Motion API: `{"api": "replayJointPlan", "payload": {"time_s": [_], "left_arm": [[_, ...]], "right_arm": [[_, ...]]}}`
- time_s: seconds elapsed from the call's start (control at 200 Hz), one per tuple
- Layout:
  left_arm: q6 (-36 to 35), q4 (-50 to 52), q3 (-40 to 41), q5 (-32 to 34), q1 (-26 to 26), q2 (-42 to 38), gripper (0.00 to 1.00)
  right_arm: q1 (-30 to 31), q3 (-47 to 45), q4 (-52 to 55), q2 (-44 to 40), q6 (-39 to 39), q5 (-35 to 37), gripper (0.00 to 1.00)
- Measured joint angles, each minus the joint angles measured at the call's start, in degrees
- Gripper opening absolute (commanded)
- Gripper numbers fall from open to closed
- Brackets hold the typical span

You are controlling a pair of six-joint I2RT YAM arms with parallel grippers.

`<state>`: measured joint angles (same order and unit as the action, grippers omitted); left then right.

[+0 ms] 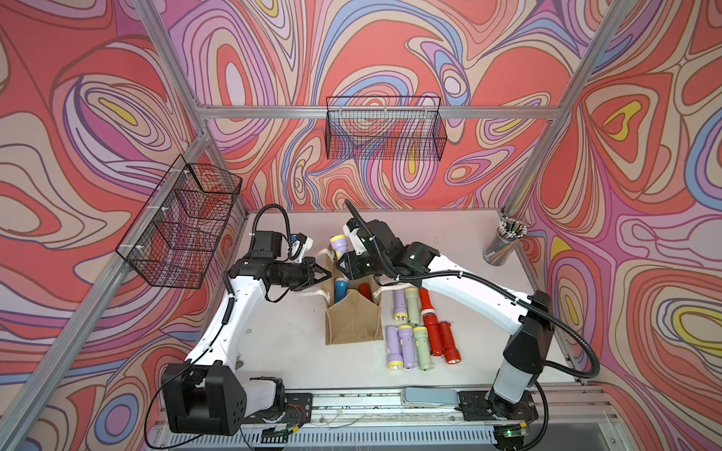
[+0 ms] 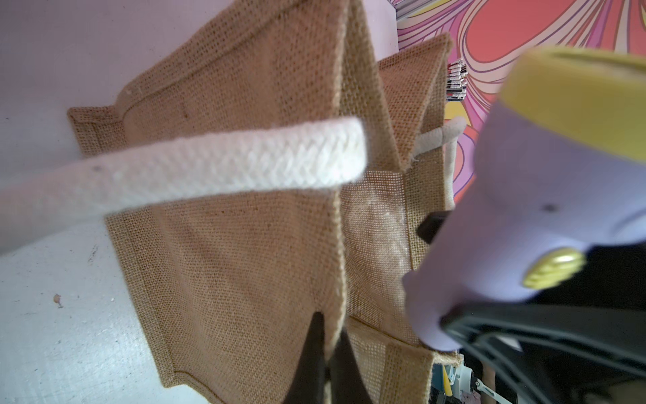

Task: Put the flashlights into the tote bags
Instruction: Place the flashlight in the canvas bag.

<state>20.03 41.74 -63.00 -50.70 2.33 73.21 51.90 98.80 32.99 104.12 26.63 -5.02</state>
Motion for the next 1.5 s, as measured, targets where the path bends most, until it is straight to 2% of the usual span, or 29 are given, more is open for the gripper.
{"api": "replayJointPlan", "payload": {"time_s": [0.2, 0.476, 0.916, 1.142, 1.502], "left_arm": [[0.63, -0.09, 0.00, 0.24, -0.83, 0.00, 0.00], [1.31, -0.46, 0.11, 0.22, -1.31, 0.00, 0.00], [2.19, -1.33, 0.55, -1.22, -1.68, 0.00, 0.00], [3.96, -4.37, 2.14, -5.29, -1.86, 0.00, 0.00], [4.15, -4.70, 2.25, -6.34, -1.95, 0.00, 0.00]], "right_arm": [[0.55, -1.62, -0.83, 3.98, 0.42, -1.88, 0.14], [0.68, -3.76, 0.11, 4.11, 0.66, -1.36, 0.14], [1.51, -3.76, 10.64, 4.61, 3.45, 5.92, 0.14], [1.49, -0.37, 16.90, 9.66, 4.24, 9.68, 0.13], [1.44, 0.85, 19.87, 16.59, 6.69, 7.65, 0.14]]}}
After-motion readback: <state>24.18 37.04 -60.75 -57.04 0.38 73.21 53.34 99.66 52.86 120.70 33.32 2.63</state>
